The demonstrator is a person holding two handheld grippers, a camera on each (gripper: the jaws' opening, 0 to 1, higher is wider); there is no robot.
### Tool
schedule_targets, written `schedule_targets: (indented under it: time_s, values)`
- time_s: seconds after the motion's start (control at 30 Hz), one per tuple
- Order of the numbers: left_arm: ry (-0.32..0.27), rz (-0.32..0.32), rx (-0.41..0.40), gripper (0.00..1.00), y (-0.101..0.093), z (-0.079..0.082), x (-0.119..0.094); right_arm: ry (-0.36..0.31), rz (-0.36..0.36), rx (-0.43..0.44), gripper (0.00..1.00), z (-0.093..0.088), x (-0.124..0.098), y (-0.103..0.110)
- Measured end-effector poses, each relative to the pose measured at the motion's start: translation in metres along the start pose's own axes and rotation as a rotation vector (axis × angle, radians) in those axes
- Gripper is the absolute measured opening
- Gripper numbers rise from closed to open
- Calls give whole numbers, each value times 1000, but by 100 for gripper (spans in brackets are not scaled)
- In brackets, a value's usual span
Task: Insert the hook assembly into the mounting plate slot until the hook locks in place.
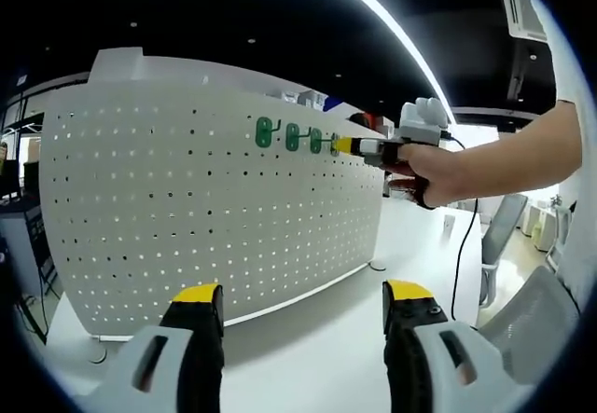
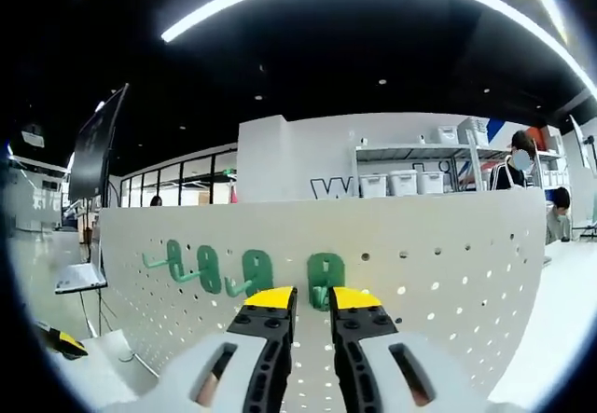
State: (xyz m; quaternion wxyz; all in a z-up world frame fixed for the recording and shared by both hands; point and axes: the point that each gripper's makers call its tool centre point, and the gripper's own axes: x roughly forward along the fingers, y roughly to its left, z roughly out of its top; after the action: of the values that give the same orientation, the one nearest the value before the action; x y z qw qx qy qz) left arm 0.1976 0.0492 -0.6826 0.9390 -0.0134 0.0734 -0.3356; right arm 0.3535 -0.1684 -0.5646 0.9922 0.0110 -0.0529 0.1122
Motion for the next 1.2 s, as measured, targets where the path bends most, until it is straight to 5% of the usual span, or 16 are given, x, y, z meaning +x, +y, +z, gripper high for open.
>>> schedule_targets:
  time_s: [0.67, 1.2]
  values:
    - [-5, 10, 7, 72, 5, 4, -1, 17, 127, 41, 56, -14, -15, 20]
    - [-18, 26, 5, 71, 11, 7, -4, 19, 205, 35, 56, -16, -34, 30]
